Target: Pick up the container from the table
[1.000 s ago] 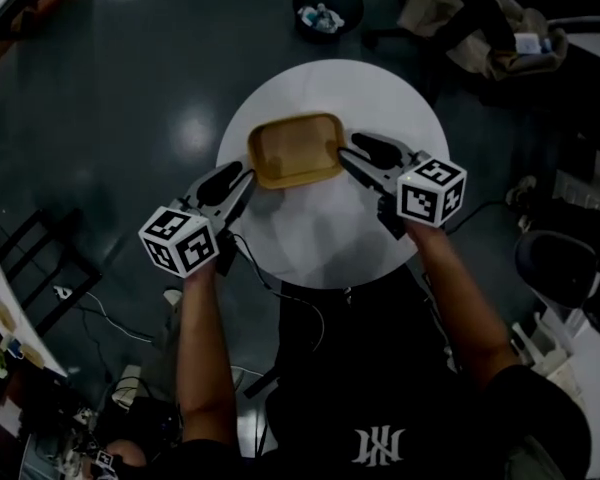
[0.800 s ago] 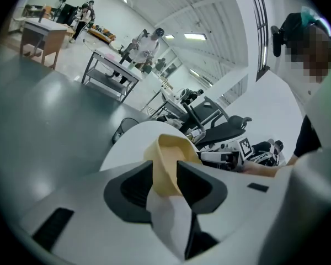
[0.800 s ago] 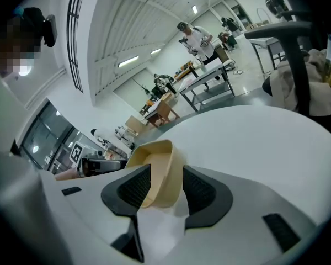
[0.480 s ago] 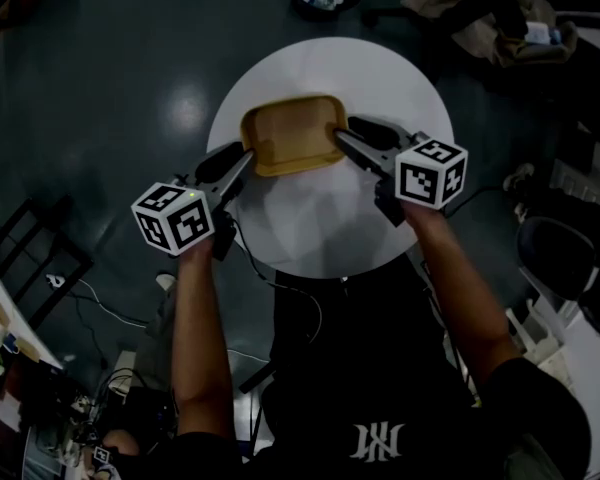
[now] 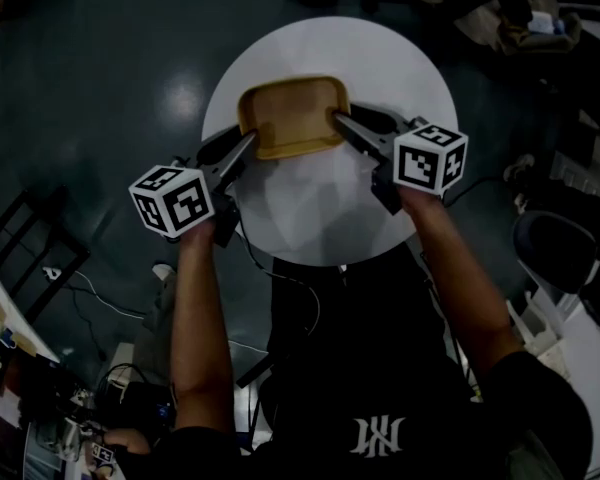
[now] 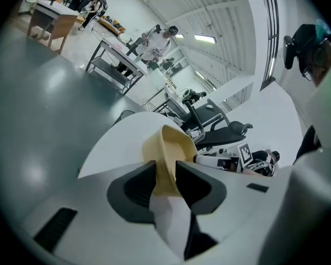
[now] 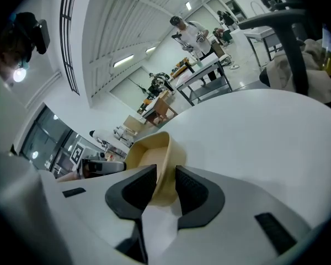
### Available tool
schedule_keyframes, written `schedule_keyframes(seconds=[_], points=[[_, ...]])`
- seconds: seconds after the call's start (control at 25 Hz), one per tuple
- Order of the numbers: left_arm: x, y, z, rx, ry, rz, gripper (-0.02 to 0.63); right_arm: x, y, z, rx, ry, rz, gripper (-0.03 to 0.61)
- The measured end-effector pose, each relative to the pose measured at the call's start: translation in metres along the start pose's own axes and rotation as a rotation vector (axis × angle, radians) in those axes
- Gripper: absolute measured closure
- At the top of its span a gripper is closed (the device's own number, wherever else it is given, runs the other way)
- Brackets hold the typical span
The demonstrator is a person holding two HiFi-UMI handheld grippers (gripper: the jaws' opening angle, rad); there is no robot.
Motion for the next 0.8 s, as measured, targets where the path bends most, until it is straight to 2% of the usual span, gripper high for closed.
schedule_keyframes(seconds=[0.32, 0.56, 0.8], points=[[0.004, 0.01, -0.005, 0.011, -0.011, 0.028, 0.519, 0.004, -0.01, -0.009, -0.016, 0.024, -0.021, 0.479], [0.023, 0.027, -0.026, 0.013, 0.054, 0.044, 0.526, 0.014, -0.04, -0.023, -0.001, 0.069, -0.063, 0.479], [0.052, 0.068, -0.053, -0.004, 0.098, 0.116, 0.526, 0.03, -0.084, -0.059, 0.03, 0.134, -0.124, 0.48]])
Point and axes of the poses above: the fingertips, and each gripper's own axes: z forward along the fingers, y to its right, x out of its top, the point moved 8 cm from there along -z, backward along the fingers, and after that the axes turned 13 degrees about z, right-handed, at the moved point
